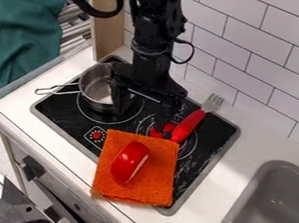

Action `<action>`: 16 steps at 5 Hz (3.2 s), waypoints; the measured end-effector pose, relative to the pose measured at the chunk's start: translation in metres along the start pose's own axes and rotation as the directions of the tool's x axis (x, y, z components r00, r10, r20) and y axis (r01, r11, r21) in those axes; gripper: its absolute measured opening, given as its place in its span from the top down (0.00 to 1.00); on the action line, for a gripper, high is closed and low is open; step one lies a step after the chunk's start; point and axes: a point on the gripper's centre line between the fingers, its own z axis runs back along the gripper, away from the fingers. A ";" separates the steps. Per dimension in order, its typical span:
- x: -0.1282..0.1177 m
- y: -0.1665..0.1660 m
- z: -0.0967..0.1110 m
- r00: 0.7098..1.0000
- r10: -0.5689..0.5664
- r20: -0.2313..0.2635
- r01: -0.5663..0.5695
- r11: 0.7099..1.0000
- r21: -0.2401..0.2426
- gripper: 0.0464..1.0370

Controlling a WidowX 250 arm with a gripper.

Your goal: Move the silver pot between the stove

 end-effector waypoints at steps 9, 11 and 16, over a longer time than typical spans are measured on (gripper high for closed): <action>0.079 0.063 -0.064 0.976 0.108 -0.187 -0.106 0.994 0.021 0.03; 0.078 0.064 -0.075 0.971 0.109 -0.214 -0.105 0.994 0.029 0.08; 0.069 0.071 -0.051 0.981 0.157 -0.111 -0.165 0.984 -0.067 0.98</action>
